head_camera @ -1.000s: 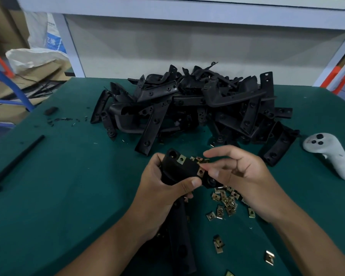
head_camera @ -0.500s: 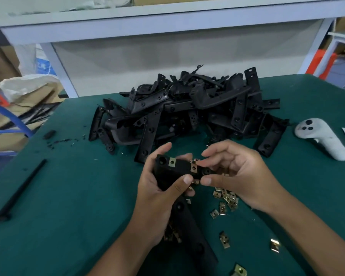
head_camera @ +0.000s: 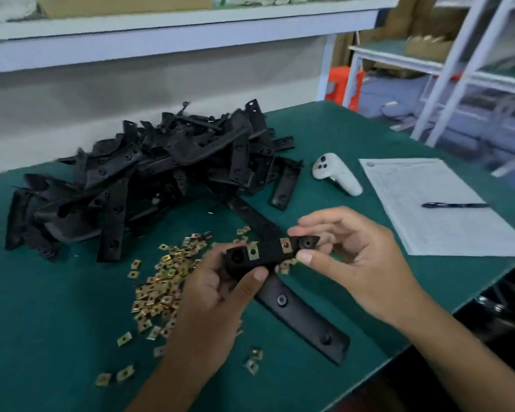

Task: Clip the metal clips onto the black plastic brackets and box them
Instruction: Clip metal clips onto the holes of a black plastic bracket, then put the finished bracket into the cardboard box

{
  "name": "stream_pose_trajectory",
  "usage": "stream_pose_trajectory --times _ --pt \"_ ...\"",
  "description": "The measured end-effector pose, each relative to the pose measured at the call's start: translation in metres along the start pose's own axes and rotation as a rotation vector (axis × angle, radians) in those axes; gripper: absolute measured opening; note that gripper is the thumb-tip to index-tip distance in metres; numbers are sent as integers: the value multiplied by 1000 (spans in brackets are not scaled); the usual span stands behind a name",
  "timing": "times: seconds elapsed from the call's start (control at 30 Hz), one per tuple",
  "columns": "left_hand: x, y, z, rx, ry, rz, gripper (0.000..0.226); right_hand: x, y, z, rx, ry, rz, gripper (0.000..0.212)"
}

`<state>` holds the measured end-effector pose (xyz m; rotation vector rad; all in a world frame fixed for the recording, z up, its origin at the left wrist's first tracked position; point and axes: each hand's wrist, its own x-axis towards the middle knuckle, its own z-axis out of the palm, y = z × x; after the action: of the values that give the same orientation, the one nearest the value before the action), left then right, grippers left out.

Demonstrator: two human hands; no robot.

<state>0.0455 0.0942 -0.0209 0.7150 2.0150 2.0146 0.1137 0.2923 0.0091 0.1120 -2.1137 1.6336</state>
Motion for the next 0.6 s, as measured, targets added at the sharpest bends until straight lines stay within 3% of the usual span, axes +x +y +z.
stream_pose_trajectory --times 0.3,0.4,0.47,0.53,0.6 --pt "-21 7 182 82 -508 89 17 -139 -29 -146 -262 478 144 25" --pt "-34 6 219 216 -753 78 45 -187 -28 -189 -489 668 286 25" --pt "-33 7 219 275 -734 104 54 -208 -19 -208 -704 757 428 25" --pt "-26 11 204 225 -666 99 44 -219 -9 -215 -869 771 517 27" --pt "-18 14 178 228 -572 86 34 -224 4 -214 -834 808 515 22"
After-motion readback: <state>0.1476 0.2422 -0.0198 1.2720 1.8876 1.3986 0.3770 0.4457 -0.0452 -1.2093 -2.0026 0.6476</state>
